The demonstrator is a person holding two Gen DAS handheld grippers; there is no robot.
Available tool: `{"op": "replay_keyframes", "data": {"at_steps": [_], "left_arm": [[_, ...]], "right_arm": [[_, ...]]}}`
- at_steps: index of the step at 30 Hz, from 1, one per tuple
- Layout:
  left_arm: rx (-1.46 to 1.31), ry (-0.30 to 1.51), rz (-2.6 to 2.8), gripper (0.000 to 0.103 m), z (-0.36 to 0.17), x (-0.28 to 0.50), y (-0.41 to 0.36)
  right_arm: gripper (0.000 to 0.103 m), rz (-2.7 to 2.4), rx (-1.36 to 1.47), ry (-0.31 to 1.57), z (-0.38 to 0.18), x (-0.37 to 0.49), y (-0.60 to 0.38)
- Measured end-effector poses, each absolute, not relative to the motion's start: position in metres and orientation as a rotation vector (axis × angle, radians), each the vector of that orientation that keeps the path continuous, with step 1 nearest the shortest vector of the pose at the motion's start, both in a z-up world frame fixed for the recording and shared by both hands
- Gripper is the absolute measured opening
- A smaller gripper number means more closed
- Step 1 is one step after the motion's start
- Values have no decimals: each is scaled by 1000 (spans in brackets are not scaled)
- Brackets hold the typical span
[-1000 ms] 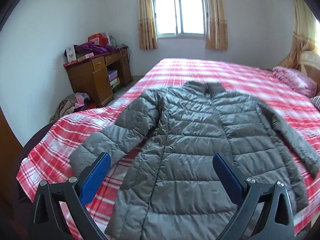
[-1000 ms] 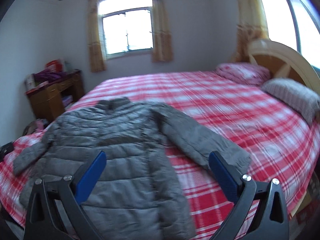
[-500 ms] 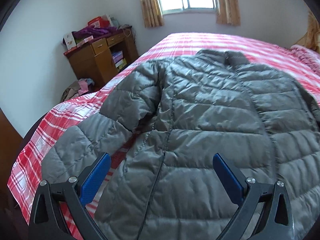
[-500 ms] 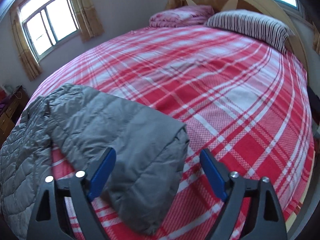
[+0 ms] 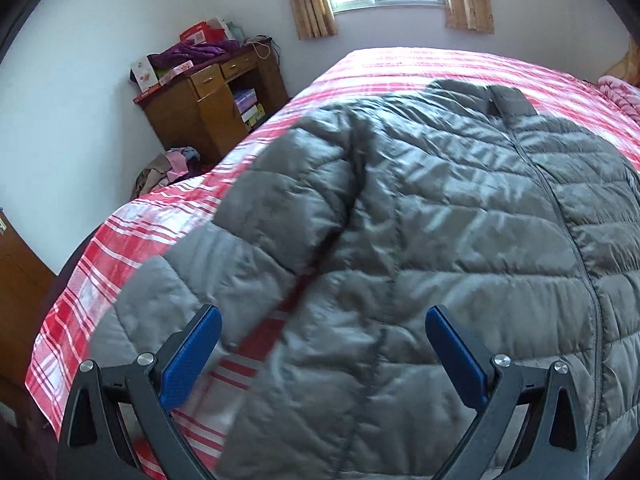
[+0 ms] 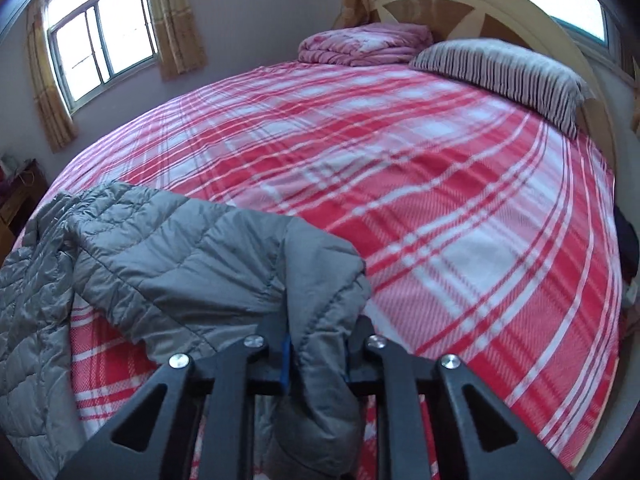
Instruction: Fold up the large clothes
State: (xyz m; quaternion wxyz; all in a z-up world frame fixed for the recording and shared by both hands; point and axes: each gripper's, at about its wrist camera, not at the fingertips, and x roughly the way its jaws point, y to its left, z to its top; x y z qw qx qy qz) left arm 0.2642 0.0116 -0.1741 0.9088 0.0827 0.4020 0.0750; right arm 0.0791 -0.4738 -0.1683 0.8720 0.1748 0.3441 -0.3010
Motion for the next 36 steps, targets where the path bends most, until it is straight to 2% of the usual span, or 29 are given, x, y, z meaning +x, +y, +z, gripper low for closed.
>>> {"op": "replay_keyframes", "data": {"at_steps": [8,17,32,34,35,36], "left_arm": [[150,783,189,102,-146,277,45],[118,766,225,102,-142,298,63],[92,802,277,102,-159,316,94],[91,815,296,102,-160,315,100],[89,818,304,102,-160,314,102],[85,819,313,102,-157,312,105]], "right_arm": [[17,-574,202,618,-108,112,-438],[17,-362,-39,508,-45,181,-315],[18,-29,-251,550,-116,263,-102],[25,7,-257,586,-132,273,-89],[42,23,-260,608,-139,276,-86],[65,38,-260,620,-145,277,-82]]}}
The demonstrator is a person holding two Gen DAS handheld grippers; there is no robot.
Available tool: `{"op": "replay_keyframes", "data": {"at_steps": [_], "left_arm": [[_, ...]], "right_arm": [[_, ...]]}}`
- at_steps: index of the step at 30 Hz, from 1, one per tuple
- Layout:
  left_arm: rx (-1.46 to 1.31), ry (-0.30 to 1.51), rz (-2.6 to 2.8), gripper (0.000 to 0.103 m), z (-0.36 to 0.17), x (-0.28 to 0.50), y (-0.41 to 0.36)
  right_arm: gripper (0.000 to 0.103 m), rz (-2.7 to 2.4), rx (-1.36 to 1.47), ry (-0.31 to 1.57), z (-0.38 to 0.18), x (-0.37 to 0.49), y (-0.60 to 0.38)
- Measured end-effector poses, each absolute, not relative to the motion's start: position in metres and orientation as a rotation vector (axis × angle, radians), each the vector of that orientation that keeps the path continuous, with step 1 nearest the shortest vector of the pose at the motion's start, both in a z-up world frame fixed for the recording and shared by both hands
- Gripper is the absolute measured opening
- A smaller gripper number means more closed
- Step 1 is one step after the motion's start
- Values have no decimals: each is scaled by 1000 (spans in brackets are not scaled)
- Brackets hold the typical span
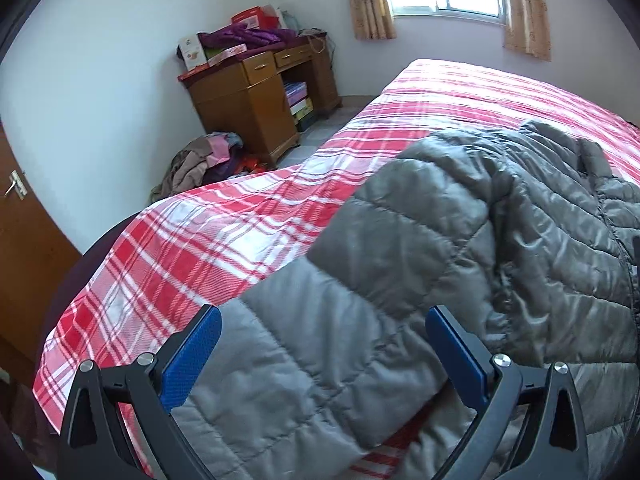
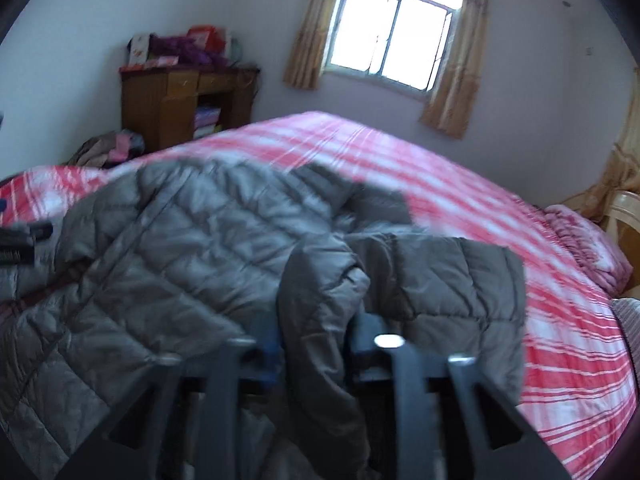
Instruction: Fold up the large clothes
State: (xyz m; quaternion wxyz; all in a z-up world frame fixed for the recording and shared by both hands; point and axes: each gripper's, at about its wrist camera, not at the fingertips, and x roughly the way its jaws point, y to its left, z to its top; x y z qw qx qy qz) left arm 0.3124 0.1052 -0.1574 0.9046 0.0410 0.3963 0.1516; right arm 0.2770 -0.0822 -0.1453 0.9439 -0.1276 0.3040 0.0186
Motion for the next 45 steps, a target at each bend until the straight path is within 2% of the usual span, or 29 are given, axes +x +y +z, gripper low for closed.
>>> {"op": "replay_keyframes", "data": {"at_steps": [2,10,12,13,17,21,22,24,25,26,29,37,39,40,41,44,45], "left_arm": [[81,811,326,102,-151,309,107],[39,768,206,102,-115,303,60],[45,772,141,102,-111,306,35],[42,782,102,102,-111,309,20],[68,828,-1,102,-122,325,-34],[113,909,-53,102,-158,350,-79],[116,927,-60,99,-167,354,-87],[115,947,-85,72,-181,360,-100],[113,956,-101,46,-184,362,-102],[111,966,-122,34,-187,363,-105],[191,903,-74,31,-181,355,-111],[279,839,22,30,-172,348,-80],[272,864,21,39,-180,353,-77],[278,892,34,50,-184,356,-78],[280,901,43,54,-184,355,-78],[292,837,38,56,-166,346,-77],[295,792,51,59,-154,339,-74]], "right_arm": [[77,59,-239,609,-148,270,-80],[81,132,-247,536,-124,211,-88],[90,84,-228,510,-122,197,-109],[92,50,-218,503,-122,193,-121],[93,-121,-209,544,-140,189,-173],[93,-212,-163,611,-165,189,-216],[93,-223,-152,620,-168,188,-223],[93,-243,-115,642,-177,190,-236],[93,-249,-97,651,-177,187,-242],[93,-250,-79,659,-179,186,-246],[96,-253,-33,687,-185,183,-259],[97,-259,-46,744,-195,186,-258],[97,-256,-45,759,-198,188,-260],[98,-253,-40,768,-199,188,-261],[98,-248,-31,777,-201,189,-263],[95,-190,40,798,-196,187,-273],[85,-172,76,800,-191,184,-279]]}}
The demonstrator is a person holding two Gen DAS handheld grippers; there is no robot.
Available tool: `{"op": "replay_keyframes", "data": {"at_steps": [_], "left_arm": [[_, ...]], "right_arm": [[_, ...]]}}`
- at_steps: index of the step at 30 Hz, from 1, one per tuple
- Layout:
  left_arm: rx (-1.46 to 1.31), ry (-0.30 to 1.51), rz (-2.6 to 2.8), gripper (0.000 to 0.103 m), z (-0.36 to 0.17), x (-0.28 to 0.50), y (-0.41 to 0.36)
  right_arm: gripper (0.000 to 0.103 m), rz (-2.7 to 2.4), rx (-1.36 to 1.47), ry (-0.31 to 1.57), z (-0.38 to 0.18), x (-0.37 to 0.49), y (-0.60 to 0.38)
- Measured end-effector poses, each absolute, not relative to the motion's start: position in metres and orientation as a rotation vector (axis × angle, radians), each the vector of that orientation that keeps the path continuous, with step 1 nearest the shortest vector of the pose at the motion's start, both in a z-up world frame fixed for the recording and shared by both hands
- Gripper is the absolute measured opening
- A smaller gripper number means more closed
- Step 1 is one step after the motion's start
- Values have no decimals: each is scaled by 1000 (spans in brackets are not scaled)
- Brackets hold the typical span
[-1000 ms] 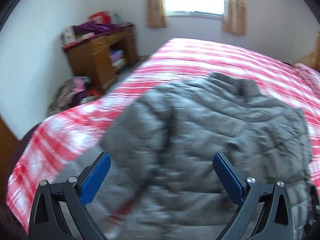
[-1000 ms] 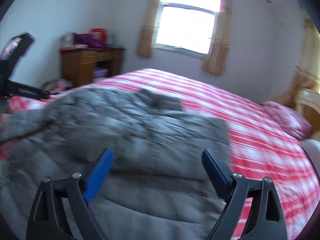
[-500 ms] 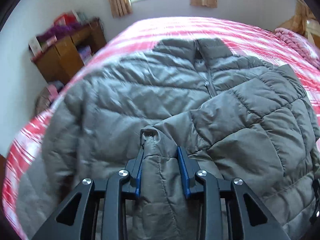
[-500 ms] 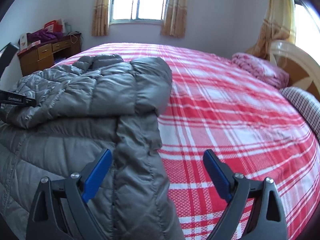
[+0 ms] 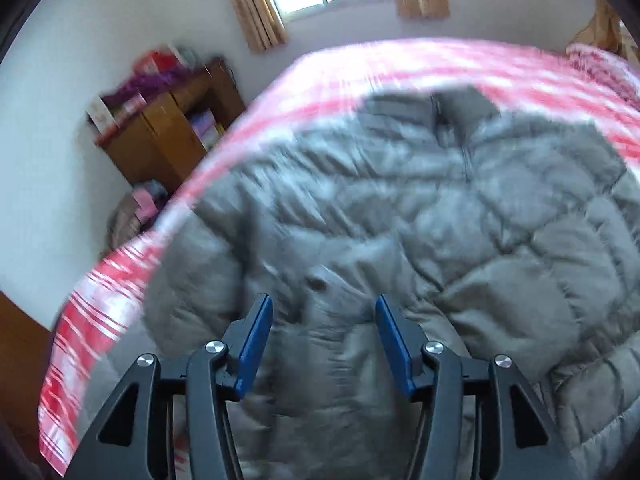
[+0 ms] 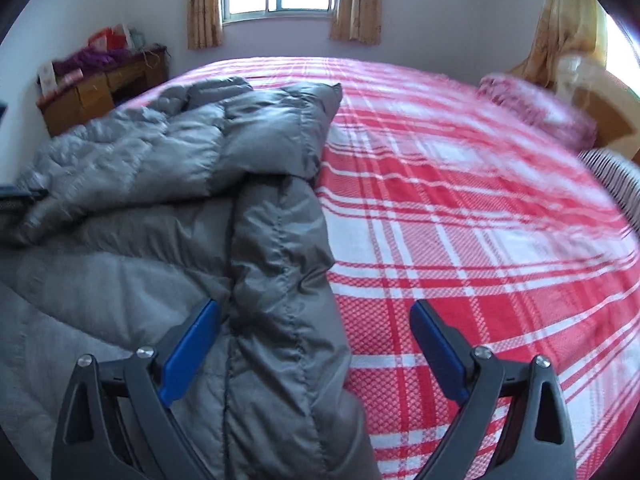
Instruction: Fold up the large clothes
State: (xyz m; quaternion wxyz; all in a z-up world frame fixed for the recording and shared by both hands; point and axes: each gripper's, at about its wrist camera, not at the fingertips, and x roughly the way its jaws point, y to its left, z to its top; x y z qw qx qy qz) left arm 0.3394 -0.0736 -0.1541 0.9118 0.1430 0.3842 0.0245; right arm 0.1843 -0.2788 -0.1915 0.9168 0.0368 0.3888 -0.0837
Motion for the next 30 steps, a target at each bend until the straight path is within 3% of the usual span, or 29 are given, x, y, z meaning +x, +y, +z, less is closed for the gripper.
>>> {"op": "replay_keyframes", "data": {"at_steps": [2,3,7,12,17,23,30], "left_arm": [[268,692,65,86,-126,328,-64],[243,656,64,90,-116,324,-60],[179,610,7,92,-97,329,-70],[138,721,24,92,-135,367,-97],[107,794,74,92,-174,389,-109],[108,833,68,92,-199,407,-117],[158,836,37,92,-214,402,-137]], "right_arm": [[68,-149,133,798,-179,175,-291],[65,-151,140,784,-166,170,-299],[65,-170,128,719,-122,175,-306],[65,-82,66,619,-91,237,-265],[65,-89,35,587,-119,294,-240],[65,-110,-1,703,-165,326,-251],[63,-168,205,804,-188,327,-300]]}}
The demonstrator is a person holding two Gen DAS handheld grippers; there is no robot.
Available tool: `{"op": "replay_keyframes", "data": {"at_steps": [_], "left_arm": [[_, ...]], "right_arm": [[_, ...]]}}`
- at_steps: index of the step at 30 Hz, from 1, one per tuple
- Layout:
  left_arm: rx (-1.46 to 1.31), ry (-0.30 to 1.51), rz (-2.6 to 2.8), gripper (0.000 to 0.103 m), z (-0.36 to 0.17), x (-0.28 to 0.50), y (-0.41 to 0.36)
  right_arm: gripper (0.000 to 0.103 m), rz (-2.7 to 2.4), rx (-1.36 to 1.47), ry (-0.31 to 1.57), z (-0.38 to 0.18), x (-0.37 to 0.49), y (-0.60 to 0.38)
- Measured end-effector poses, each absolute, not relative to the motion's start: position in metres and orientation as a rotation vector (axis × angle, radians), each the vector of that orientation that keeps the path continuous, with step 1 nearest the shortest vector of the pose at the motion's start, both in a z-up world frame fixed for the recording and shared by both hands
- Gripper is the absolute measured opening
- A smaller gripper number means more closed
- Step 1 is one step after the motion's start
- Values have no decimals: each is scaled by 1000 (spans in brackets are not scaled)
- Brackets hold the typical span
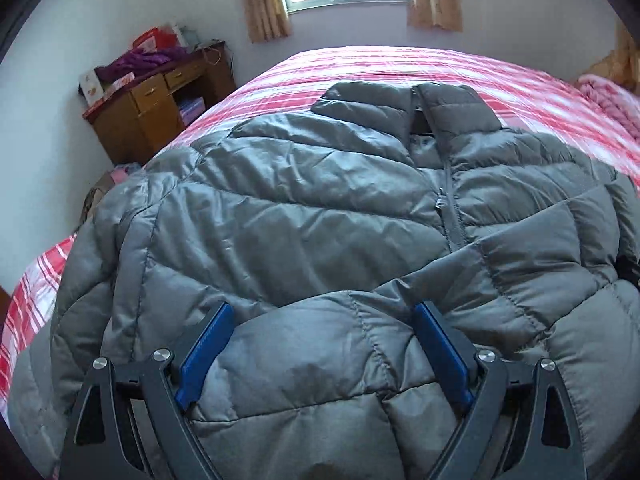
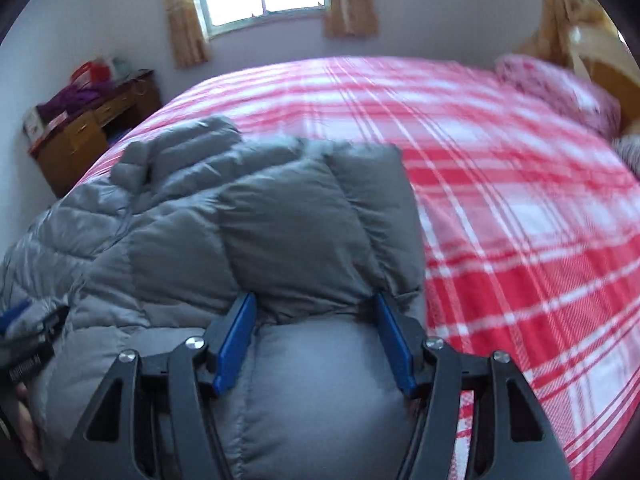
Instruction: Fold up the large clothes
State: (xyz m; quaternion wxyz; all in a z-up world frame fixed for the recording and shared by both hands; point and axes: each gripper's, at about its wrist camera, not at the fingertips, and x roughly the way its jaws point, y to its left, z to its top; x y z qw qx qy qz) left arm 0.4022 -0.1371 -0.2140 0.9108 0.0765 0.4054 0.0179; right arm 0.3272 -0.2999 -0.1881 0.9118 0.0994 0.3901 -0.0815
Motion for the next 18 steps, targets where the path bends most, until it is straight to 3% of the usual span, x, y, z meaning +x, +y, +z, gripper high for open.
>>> {"op": "replay_keyframes", "data": {"at_steps": [8,18], "left_arm": [[127,872,54,102,-223,415,-131],[117,919,40,102,-215,418,-123]], "right_arm": [[64,-190,169,840,-194,327,-297],[66,-225,87,874,-196,335,-287]]}}
